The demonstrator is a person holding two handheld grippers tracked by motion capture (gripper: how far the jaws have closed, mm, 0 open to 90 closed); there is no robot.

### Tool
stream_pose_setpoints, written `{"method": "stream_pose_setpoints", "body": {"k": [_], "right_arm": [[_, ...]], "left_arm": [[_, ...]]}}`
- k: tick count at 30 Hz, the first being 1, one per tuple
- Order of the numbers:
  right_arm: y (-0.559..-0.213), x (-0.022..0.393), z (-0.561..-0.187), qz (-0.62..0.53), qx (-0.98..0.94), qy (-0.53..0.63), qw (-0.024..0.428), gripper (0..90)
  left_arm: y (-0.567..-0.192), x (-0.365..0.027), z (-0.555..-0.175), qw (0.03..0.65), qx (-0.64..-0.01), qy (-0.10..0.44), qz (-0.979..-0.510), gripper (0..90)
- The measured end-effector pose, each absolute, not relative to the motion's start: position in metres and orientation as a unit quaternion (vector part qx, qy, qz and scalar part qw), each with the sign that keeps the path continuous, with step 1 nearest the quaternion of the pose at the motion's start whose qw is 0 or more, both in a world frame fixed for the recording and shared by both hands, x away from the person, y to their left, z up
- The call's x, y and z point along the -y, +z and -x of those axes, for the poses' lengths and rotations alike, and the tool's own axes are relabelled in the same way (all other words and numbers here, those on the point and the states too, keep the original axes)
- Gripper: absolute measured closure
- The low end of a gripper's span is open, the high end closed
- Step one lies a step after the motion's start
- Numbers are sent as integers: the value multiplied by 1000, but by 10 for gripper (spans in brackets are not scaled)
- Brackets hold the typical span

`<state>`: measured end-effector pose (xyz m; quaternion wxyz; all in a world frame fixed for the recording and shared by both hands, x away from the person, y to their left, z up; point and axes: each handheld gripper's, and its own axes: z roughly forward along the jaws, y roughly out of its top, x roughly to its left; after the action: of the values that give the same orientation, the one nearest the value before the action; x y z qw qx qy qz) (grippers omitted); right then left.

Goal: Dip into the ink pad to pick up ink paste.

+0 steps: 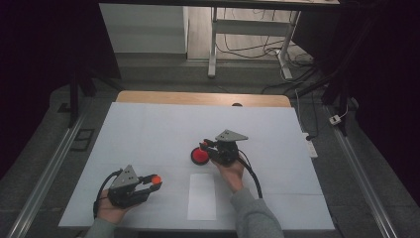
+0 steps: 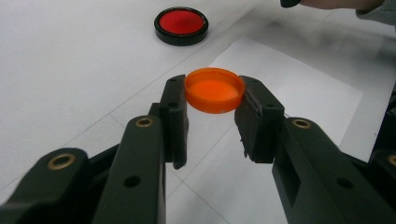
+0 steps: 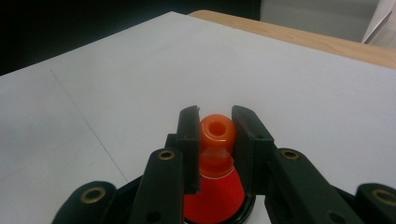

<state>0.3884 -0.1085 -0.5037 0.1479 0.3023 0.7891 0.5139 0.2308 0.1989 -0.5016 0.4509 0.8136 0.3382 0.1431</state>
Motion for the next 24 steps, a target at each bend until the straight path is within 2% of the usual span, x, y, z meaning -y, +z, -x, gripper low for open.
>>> {"method": "stream_pose_setpoints", "body": {"k": [24], "right_arm": [[-514, 98, -393, -298, -814, 470, 170, 732]], "left_arm": [[-504, -199, -232, 444, -343, 139, -816, 648]]}}
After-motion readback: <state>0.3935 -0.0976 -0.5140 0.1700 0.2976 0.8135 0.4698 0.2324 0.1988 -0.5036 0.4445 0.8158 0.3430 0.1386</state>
